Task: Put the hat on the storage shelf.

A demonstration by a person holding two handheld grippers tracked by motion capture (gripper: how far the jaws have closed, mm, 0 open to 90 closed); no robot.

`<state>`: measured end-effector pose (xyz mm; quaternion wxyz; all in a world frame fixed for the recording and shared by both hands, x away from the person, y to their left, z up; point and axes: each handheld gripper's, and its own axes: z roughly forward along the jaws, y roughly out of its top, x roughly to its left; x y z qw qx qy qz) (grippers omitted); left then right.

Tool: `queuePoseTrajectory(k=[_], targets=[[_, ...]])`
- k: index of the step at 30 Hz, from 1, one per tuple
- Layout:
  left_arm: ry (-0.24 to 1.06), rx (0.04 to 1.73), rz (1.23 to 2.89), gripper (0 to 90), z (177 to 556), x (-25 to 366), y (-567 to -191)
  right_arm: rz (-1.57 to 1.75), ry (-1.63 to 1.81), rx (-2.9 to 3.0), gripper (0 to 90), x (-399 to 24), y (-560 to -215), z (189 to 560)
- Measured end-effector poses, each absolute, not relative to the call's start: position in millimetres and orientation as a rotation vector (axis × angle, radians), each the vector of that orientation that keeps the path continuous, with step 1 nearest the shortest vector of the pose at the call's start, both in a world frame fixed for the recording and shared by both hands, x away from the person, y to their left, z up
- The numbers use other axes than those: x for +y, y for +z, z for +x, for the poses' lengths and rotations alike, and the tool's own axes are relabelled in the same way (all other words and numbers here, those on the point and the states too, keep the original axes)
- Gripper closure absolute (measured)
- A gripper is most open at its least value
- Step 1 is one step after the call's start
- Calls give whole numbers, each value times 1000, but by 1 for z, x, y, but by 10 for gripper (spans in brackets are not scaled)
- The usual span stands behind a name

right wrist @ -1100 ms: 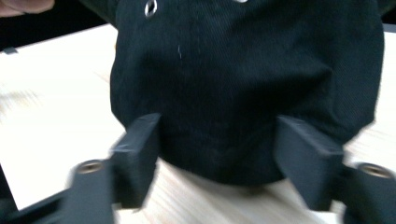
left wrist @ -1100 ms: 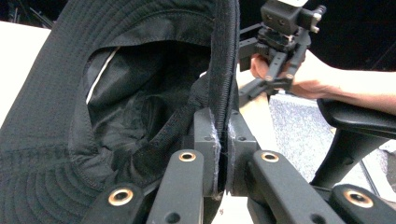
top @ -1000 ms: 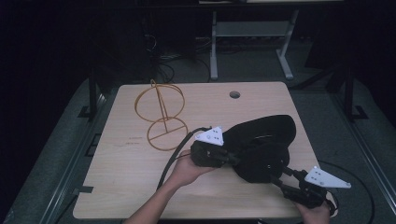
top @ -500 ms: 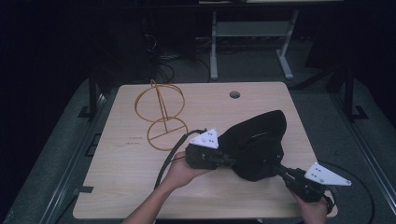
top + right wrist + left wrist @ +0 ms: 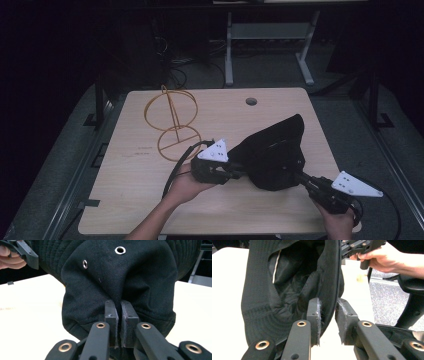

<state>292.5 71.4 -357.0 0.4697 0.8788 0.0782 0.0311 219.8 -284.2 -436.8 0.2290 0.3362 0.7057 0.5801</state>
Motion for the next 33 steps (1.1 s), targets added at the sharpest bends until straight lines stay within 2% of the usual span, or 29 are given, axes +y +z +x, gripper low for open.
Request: queuePoseTrajectory(k=[16,33], targets=[[156,239,2168,613,288,93,-352,845,1577,1936,851,-287,-409,225],[183,306,2157,575,282,123,-365,784,1570,1937,852,-281,-380,232]])
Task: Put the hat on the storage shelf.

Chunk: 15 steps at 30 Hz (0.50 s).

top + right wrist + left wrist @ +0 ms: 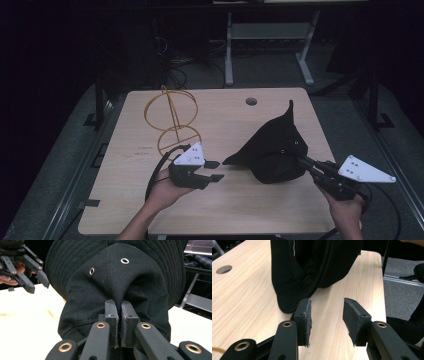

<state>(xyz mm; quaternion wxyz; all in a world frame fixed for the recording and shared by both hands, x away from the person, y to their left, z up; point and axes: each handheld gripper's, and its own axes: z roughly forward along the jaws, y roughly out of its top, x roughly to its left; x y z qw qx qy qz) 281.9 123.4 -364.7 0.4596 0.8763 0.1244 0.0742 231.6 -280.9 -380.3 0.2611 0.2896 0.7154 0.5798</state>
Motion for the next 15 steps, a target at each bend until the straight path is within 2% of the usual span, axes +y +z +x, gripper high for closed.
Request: queuePoseTrajectory(k=[15], targets=[[220,334,2172,527,268,142,-385,729,1577,1936,853,-270,-347,245]])
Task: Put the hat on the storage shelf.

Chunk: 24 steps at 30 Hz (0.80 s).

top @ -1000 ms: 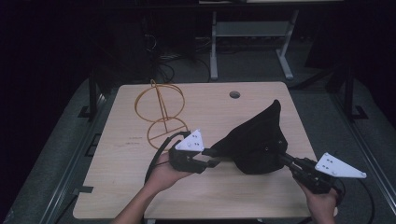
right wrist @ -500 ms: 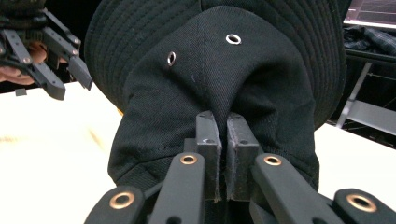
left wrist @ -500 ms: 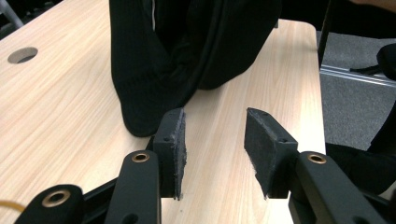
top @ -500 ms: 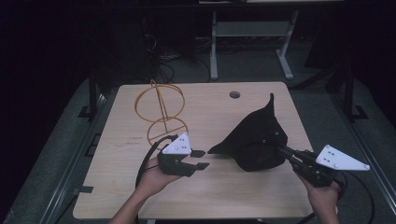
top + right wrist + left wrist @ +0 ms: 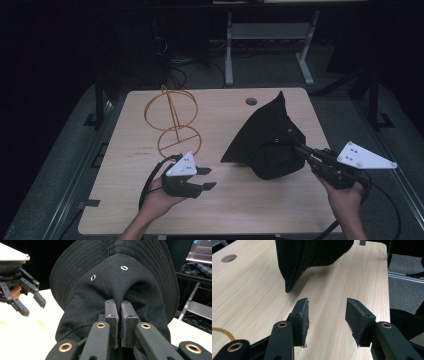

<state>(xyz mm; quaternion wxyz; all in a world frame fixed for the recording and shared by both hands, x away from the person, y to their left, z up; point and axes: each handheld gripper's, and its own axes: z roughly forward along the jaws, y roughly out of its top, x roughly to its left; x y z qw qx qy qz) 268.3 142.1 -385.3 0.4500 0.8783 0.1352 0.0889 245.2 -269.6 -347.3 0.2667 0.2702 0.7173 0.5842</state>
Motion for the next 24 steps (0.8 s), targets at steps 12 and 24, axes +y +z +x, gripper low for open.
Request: queuePoseTrajectory(k=[12,24], targets=[[226,356,2168,512,261,148,-396,700,1590,1934,855,-258,-328,257],[231,349,2193,494,261,151,-402,725,1597,1980,855,-247,-307,272]])
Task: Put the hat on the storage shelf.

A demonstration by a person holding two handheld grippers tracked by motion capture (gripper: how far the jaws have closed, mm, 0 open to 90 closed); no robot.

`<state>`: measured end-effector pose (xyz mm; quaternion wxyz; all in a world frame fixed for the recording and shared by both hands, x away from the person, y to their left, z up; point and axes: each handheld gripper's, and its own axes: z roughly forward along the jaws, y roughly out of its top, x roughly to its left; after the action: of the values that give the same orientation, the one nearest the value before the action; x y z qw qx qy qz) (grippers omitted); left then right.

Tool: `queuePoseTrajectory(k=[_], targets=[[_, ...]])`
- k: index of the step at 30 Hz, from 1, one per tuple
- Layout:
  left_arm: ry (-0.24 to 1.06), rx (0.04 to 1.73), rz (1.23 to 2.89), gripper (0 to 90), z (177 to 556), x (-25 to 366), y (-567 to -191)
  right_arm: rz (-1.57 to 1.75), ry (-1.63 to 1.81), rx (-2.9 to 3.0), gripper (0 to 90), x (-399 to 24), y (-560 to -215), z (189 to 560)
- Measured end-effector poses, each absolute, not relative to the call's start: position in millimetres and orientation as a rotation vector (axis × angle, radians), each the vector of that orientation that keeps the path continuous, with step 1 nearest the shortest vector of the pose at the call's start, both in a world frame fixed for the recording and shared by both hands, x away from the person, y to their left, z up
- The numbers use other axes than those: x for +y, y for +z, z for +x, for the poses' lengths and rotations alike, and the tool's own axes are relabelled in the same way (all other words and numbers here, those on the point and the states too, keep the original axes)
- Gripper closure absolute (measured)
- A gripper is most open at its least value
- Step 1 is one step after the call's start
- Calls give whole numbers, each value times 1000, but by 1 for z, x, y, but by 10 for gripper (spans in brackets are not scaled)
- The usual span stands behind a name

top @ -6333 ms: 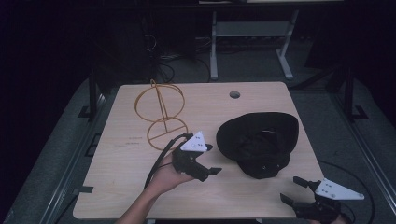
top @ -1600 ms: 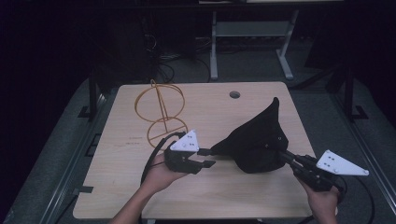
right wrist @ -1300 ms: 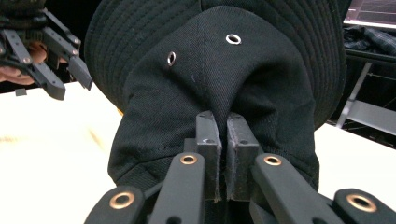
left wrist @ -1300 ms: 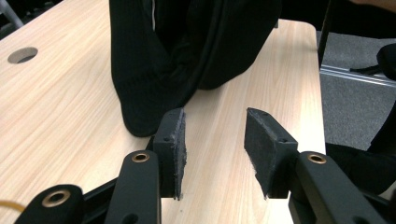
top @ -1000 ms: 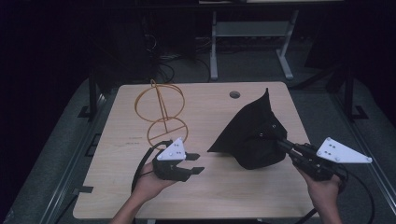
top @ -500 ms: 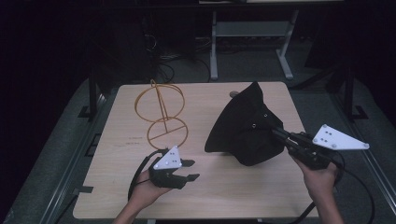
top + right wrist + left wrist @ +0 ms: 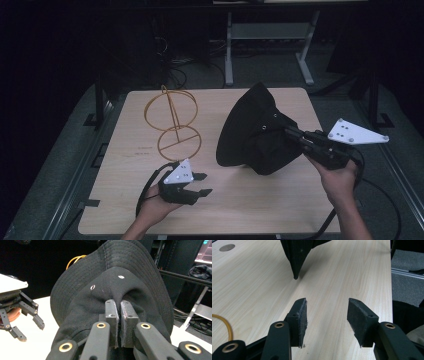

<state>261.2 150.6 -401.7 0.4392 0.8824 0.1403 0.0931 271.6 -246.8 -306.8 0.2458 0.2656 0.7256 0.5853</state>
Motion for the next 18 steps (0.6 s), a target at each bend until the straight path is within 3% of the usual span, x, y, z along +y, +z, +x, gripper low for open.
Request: queuePoseTrajectory(k=[18], targets=[[220,342,2191,475,258,148,-408,732,1588,2024,861,-227,-283,290]])
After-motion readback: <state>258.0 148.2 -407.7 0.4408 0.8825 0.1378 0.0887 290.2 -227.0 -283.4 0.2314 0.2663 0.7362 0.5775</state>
